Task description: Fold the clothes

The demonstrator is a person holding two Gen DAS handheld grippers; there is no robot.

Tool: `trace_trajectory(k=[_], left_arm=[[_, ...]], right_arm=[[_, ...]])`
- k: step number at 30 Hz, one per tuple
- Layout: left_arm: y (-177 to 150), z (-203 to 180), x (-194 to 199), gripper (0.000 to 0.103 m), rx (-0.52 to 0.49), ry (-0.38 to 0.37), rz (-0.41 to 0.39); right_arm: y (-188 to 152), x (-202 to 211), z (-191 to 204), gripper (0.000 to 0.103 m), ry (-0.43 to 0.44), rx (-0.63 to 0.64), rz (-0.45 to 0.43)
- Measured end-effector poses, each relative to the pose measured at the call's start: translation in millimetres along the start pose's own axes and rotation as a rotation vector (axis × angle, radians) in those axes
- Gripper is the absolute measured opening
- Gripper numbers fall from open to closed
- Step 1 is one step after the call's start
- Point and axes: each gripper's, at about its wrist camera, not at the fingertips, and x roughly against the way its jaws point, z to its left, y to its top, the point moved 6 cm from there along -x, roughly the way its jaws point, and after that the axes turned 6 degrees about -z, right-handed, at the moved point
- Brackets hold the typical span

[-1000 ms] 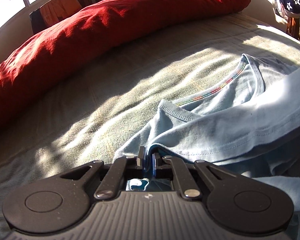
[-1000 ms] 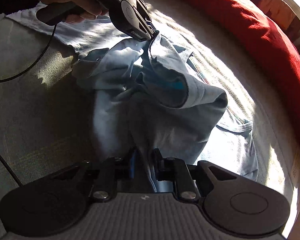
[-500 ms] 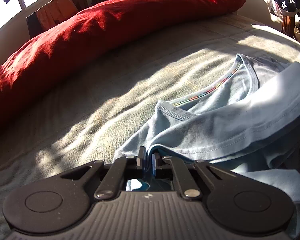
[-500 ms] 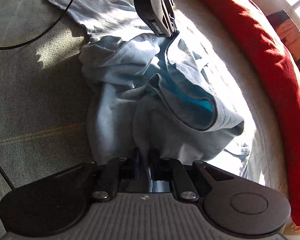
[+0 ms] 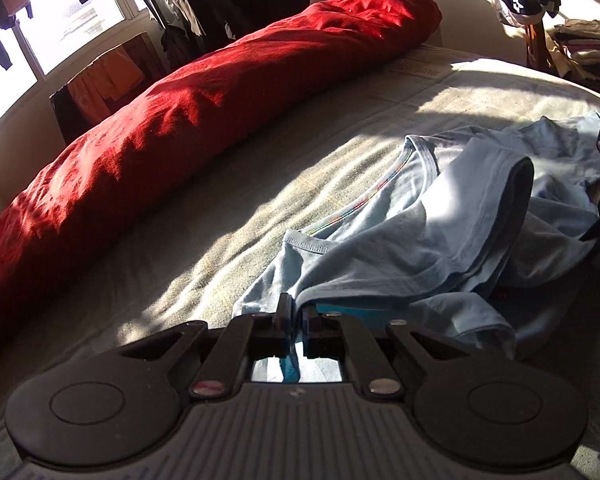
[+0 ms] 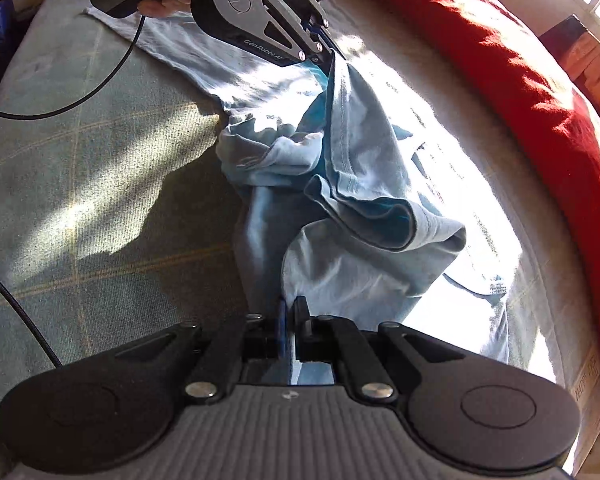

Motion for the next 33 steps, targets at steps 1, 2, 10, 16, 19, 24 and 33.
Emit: trace_trajectory(k=[1, 2, 10, 16, 19, 24, 33], left_arm=[[1.9, -4.2, 7.7, 0.003, -0.014, -0.004, -0.002], [4.0, -8.5, 15.6, 0.003, -0.028, -0.007, -0.005], [17.9, -56.0, 82.3, 0.003, -0.157, -0.073, -0.021], [9.3, -95.7, 128.6, 0.003, -0.247, -0.153, 0.009], [-5.0, -116.4, 152.2, 0.003, -0.272, -0.220, 0.065], [-32.7, -153.4, 182.5, 0.003, -0.269, -0.337, 0.177], [-71.7, -223.7, 184.2, 0.003, -0.184, -0.543, 0.328]], right_arm=[[-2.2, 5.5, 2.9, 0.004, 0.000, 0.009, 0.000], [-5.4, 11.8, 5.8, 0.004, 0.011, 0.011, 0.003], [-35.6, 49.6, 30.5, 0.004, 0.048, 0.021, 0.018], [-64.4, 65.9, 54.5, 0.004, 0.097, 0.042, 0.061], [-80.9, 72.4, 63.3, 0.005, 0.119, 0.055, 0.091], [-104.1, 73.6, 64.8, 0.005, 0.117, 0.064, 0.144], [-124.5, 61.8, 61.3, 0.014, 0.123, -0.020, 0.162]])
